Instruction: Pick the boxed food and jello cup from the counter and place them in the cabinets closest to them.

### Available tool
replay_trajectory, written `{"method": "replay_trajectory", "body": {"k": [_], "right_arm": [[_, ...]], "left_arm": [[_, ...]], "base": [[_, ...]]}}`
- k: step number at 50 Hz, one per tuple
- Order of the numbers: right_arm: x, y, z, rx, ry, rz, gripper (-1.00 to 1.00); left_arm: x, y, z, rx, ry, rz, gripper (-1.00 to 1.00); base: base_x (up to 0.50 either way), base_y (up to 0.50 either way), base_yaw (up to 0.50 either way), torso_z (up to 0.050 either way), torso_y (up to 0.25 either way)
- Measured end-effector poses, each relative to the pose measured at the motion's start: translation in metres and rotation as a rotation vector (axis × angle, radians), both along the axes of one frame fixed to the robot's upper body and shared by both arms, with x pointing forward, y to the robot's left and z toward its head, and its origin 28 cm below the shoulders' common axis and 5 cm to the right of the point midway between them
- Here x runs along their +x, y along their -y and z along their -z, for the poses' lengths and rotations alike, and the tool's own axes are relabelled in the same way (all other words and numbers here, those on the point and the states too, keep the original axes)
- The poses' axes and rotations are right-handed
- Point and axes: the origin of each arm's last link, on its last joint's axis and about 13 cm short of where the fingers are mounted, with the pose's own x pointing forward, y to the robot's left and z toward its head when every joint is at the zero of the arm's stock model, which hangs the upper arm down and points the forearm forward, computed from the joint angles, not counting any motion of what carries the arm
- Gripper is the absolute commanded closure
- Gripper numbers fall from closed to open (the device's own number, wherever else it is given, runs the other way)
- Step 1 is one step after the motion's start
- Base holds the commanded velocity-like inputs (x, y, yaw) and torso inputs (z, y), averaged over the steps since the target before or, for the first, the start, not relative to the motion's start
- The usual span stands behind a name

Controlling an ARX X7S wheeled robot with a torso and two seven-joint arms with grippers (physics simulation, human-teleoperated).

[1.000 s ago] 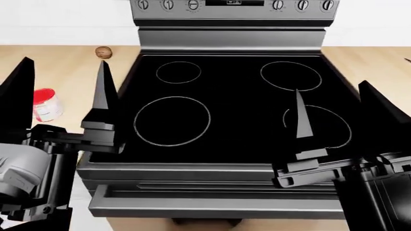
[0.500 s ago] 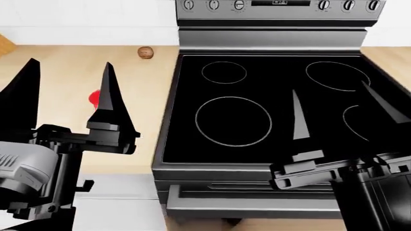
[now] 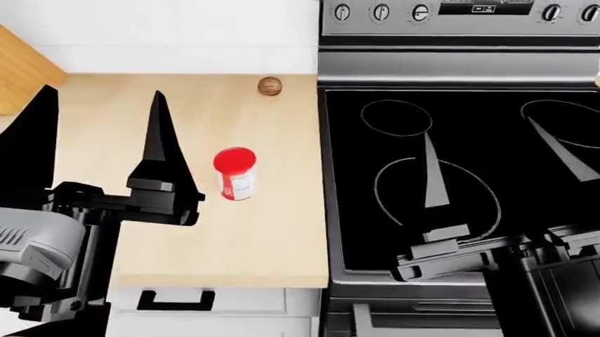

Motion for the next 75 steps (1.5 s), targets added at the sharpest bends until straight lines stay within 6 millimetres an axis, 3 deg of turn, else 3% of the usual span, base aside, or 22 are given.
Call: {"method": "replay_trajectory", "body": {"k": [13, 24, 50, 75], "right_arm": [[-0.001, 0.0, 0.0, -0.011, 0.001, 0.008, -1.0], [0.004, -0.006, 0.001, -0.029, -0.099, -0.038, -1.0], [0.042, -0.028, -0.021, -0.234, -0.545, -0.165, -1.0], [0.067, -0.036, -0.028, -0.289, -0.727, -0.265, -1.0]], "left_arm": [[0.0, 0.0, 0.0, 0.0, 0.0, -0.001, -1.0], [-0.001, 0.0, -0.001, -0.001, 0.002, -0.002, -1.0], [0.001, -0.001, -0.001, -0.007, -0.005, -0.013, -1.0], [0.0, -0.001, -0.001, -0.006, -0.004, -0.019, -1.0]], "base": [[0.24, 0.48, 0.0, 0.0, 0.001], [0.0, 0.0, 0.0, 0.0, 0.0], [0.0, 0.0, 0.0, 0.0, 0.0], [0.0, 0.0, 0.0, 0.0, 0.0]]}}
